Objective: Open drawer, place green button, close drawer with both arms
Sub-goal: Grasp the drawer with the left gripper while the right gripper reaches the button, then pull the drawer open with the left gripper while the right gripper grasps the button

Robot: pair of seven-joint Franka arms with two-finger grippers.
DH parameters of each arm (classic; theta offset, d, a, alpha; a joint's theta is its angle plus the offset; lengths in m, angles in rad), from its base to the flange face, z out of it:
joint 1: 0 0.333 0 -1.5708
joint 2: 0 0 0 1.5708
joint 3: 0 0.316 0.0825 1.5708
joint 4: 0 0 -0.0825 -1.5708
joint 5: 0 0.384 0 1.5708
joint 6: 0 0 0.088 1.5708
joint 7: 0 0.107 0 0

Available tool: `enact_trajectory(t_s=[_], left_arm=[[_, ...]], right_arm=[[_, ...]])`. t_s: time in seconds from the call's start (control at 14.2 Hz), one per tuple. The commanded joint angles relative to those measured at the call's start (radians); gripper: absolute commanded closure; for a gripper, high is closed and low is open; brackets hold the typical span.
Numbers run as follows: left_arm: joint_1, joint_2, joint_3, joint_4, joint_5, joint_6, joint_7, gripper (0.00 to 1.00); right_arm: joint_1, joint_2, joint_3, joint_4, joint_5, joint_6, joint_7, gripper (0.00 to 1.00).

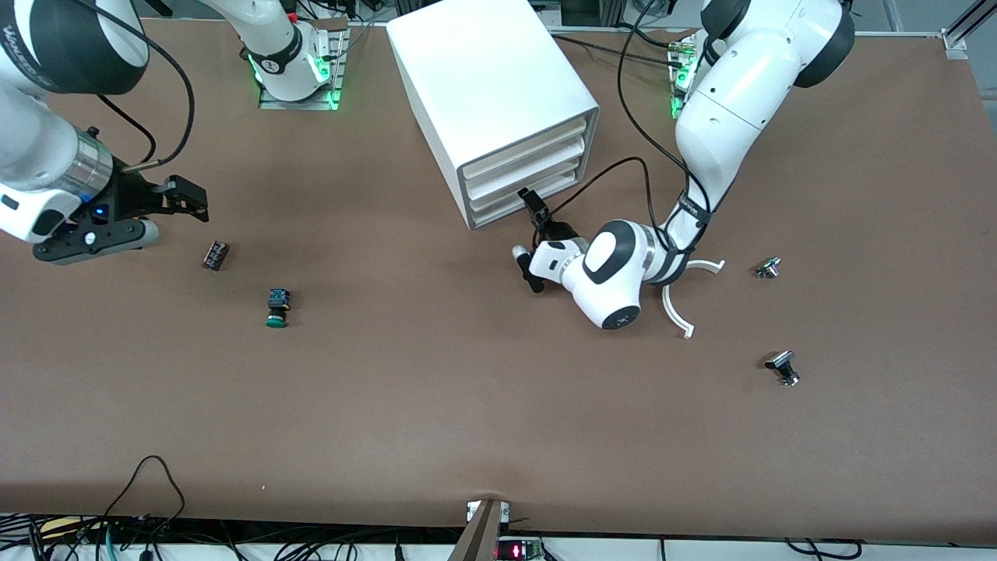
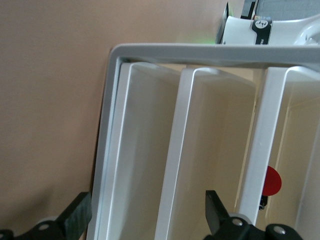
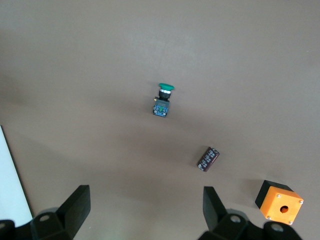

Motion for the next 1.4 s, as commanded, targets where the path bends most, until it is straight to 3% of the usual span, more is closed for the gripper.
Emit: enact_trajectory(t_s=[0.0, 0.35, 0.56, 0.7, 0.98, 1.05, 1.33], left_arm=[[-0.024, 0.0, 0.006, -0.017, -0.05, -0.007, 0.042, 0.0], [-0.051, -0.003, -0.004, -0.022, -0.068, -0.01, 0.042, 0.0], [-0.054, -0.005, -0.014, -0.028, -0.071, -0.009, 0.041, 0.02], [-0.054, -0.005, -0.012, -0.028, -0.068, -0.009, 0.038, 0.24], [-0.051, -0.005, -0.007, -0.026, -0.056, -0.01, 0.028, 0.85], [-0.053, -0.005, -0.004, -0.025, -0.056, -0.01, 0.025, 0.92], [-0.053, 0.0, 0.006, -0.013, -0.03, -0.006, 0.024, 0.97]], right_arm=[[-0.007, 0.07, 0.007, 0.02, 0.004, 0.011, -0.049, 0.0], [-0.003, 0.184, 0.01, -0.024, 0.012, 0.144, -0.051, 0.01], [-0.003, 0.207, 0.01, -0.124, 0.015, 0.297, -0.048, 0.01], [-0.003, 0.219, 0.01, -0.214, 0.015, 0.425, -0.035, 0.01], [-0.003, 0.264, 0.012, -0.349, 0.021, 0.664, -0.026, 0.01], [-0.003, 0.271, 0.012, -0.392, 0.022, 0.731, -0.023, 0.01], [-0.003, 0.322, 0.015, -0.463, 0.022, 0.896, 0.015, 0.03]])
